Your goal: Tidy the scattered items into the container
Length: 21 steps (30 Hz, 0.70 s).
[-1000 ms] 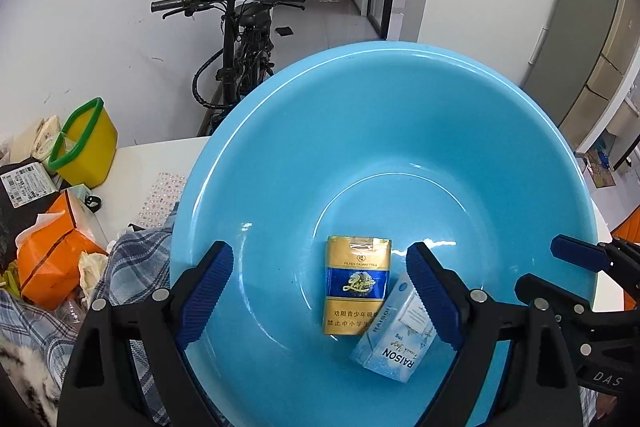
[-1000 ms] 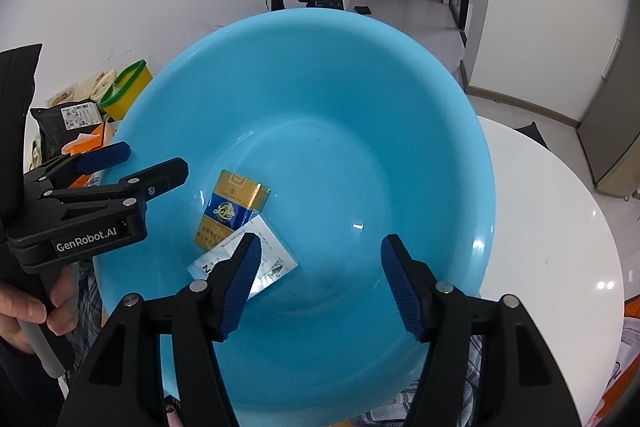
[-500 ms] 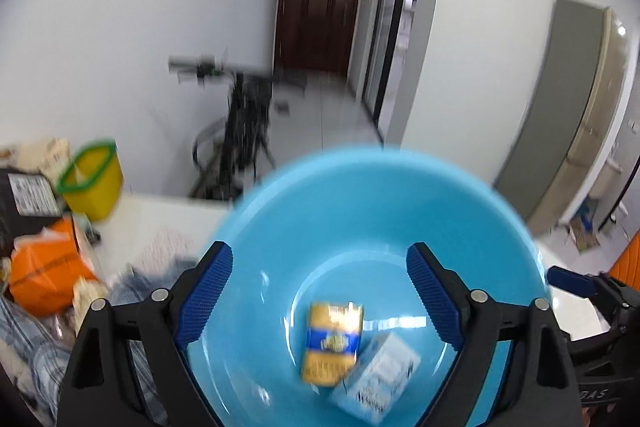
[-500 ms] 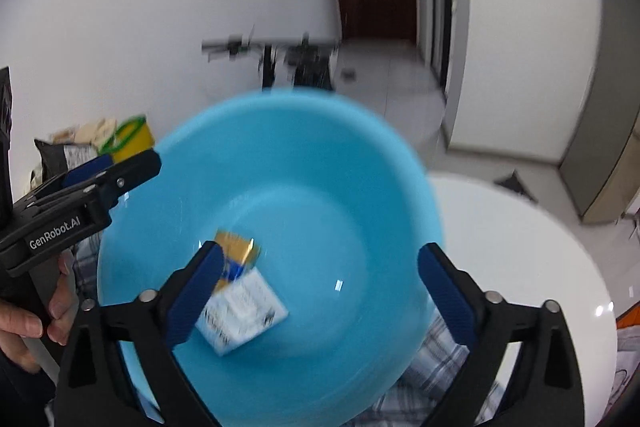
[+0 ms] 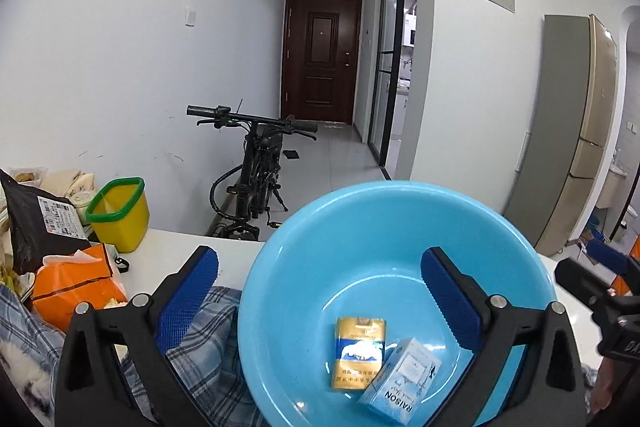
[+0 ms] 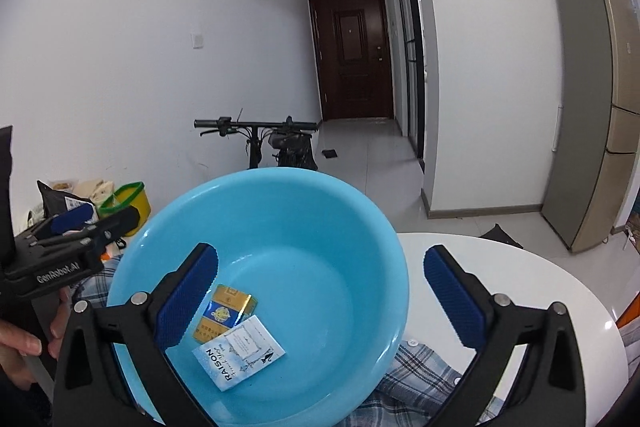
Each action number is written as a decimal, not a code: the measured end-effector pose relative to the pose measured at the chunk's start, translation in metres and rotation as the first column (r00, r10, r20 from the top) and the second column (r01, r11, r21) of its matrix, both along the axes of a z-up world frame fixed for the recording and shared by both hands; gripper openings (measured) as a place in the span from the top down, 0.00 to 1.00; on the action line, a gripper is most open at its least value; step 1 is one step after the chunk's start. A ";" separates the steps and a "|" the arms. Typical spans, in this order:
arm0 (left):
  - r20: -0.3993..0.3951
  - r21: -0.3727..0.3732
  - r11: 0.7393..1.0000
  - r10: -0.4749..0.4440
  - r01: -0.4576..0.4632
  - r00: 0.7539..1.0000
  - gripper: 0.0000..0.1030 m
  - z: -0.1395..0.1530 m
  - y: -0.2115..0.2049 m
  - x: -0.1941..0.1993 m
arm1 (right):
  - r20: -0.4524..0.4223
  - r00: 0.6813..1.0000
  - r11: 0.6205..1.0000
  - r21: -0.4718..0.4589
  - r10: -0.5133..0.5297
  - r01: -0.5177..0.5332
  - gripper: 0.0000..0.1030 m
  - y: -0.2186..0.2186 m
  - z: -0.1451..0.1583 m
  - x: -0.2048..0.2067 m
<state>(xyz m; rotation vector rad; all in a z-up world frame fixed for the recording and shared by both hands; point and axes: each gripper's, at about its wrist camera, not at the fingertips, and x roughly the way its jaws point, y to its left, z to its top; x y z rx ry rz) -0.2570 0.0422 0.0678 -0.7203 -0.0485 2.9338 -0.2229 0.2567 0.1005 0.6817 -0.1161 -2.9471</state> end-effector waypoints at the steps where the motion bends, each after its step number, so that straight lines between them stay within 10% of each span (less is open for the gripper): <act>1: 0.004 -0.006 1.000 -0.002 0.002 1.000 0.00 -0.002 0.000 0.002 | -0.006 1.000 1.000 -0.012 0.012 -0.013 0.00 -0.001 0.000 0.003; 21: 0.003 -0.088 0.995 -0.040 0.040 0.999 0.00 0.027 0.014 0.048 | 0.030 0.999 1.000 0.008 0.014 -0.014 0.00 0.015 0.005 0.061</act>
